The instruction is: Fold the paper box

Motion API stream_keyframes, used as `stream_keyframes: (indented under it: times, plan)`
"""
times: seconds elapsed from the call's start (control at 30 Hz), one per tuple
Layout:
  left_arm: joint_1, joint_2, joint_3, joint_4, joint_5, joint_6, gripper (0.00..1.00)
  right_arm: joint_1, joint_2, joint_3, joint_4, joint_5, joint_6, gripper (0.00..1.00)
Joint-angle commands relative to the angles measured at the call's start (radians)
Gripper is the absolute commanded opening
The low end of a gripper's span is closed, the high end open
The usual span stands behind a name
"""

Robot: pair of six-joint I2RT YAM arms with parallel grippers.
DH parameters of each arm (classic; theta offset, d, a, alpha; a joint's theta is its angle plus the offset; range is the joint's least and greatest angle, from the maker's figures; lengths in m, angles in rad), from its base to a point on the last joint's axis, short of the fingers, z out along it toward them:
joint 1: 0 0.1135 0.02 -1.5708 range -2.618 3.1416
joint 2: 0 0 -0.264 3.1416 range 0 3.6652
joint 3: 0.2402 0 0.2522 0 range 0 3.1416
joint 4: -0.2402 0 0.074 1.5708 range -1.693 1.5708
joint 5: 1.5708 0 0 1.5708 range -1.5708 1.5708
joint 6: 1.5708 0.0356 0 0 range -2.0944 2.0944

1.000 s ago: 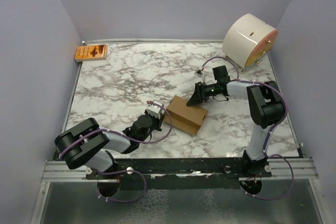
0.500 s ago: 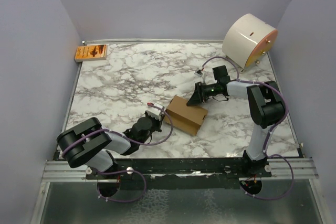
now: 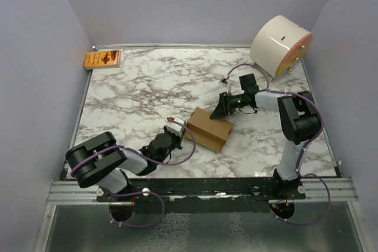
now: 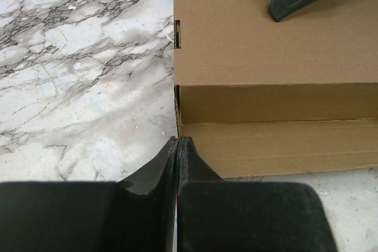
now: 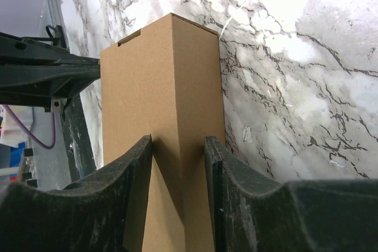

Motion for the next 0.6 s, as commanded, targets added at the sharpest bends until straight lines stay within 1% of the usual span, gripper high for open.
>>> stream_keyframes:
  times: [0.0,0.57]
  plan:
    - [-0.014,0.006,-0.011,0.056,-0.034,0.022,0.0,0.0,0.018,-0.022,0.021,0.134,-0.031,0.38]
    - [-0.028,0.01,0.018,-0.005,-0.055,0.052,0.0,0.0,0.025,-0.021,0.019,0.131,-0.033,0.38]
